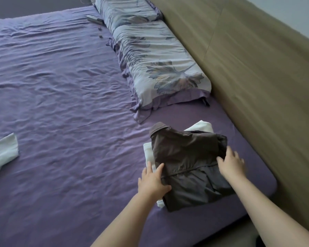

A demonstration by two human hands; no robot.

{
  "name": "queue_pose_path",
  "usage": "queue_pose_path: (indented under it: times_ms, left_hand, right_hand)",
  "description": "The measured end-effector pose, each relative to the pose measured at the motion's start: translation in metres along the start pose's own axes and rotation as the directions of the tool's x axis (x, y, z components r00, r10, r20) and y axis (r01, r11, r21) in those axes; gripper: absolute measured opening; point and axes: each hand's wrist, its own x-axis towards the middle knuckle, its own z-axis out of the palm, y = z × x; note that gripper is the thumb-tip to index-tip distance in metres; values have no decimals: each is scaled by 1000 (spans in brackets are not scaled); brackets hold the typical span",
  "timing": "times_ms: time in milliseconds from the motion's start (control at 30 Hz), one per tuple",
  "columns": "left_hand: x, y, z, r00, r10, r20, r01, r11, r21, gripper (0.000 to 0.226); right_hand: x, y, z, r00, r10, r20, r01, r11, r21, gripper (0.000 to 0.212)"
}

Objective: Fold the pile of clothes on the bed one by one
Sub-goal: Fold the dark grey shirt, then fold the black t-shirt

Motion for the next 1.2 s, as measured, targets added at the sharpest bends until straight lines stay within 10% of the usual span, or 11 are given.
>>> queue_pose_path:
  times_ms: [233,1200]
  left_hand:
    - [-58,-30,-41,998,-36,-51,34,999,-39,62]
    - [-457,-429,-79,821,-437,-367,305,880,-365,39]
  right_hand:
    - [-69,-48,-8,923,-376,-86,338,896,-287,52]
    - [-537,-312,152,415,-857,305,891,315,-327,37]
